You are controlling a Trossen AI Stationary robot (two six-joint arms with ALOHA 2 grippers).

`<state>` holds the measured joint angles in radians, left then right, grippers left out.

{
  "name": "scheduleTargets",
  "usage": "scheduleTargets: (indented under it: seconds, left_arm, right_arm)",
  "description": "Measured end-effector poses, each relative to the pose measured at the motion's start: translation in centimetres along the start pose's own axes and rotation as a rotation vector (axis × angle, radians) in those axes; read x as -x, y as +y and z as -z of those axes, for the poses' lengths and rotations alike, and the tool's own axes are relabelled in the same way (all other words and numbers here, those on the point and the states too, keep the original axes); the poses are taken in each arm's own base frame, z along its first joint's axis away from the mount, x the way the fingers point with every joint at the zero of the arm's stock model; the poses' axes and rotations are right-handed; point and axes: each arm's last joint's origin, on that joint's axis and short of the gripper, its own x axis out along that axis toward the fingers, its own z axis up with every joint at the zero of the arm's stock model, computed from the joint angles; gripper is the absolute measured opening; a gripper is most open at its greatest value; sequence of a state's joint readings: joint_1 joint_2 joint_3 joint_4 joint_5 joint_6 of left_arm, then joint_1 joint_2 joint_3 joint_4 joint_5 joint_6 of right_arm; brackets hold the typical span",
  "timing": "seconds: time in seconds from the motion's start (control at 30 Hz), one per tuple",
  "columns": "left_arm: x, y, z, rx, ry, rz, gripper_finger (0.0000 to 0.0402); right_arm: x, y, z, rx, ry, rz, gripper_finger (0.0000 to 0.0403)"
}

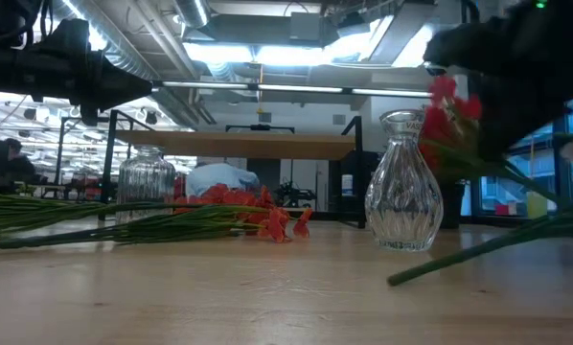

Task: Pick and place flowers into a vace then onto a shelf
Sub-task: Put the right orange flowers into the right transparent vase

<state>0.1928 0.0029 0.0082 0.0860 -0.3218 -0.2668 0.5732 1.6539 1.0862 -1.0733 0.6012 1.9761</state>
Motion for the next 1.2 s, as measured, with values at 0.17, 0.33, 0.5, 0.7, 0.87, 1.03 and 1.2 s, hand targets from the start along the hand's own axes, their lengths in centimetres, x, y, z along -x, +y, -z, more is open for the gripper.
scheduleTargets:
  seconds: [0.17,0.33,0.5,0.7,0.87,1.03,1.2]
  left_arm:
    - [0.0,0.0,0.0,0.000,0.000,0.000,0.0054]
    - [0.0,0.0,0.0,0.000,0.000,0.000,0.0054]
    - [0.0,0.0,0.0,0.000,0.000,0.000,0.0054]
    - [0.0,0.0,0.0,0.000,0.000,0.000,0.0054]
    - [0.0,0.0,0.0,0.000,0.000,0.000,0.0054]
    - [0.0,0.0,0.0,0.000,0.000,0.000,0.0054]
    - [0.0,0.0,0.0,0.000,0.000,0.000,0.0054]
  right_arm:
    - [1.7,1.2,-2.0,0.045,-0.170,-0.040,0.0004]
    - [3.9,2.2,-3.8,0.052,-0.390,-0.122,0.0004]
    - [6.1,3.4,-5.4,0.086,-0.565,-0.204,0.0004]
    - [8.0,4.8,-6.2,0.077,-0.602,-0.277,0.0004]
    - [8.2,6.0,-5.3,0.083,-0.579,-0.344,0.0004]
    - [7.6,6.9,-4.2,0.169,-0.578,-0.337,0.0004]
    - [6.4,7.4,-3.0,0.207,-0.588,-0.311,0.0004]
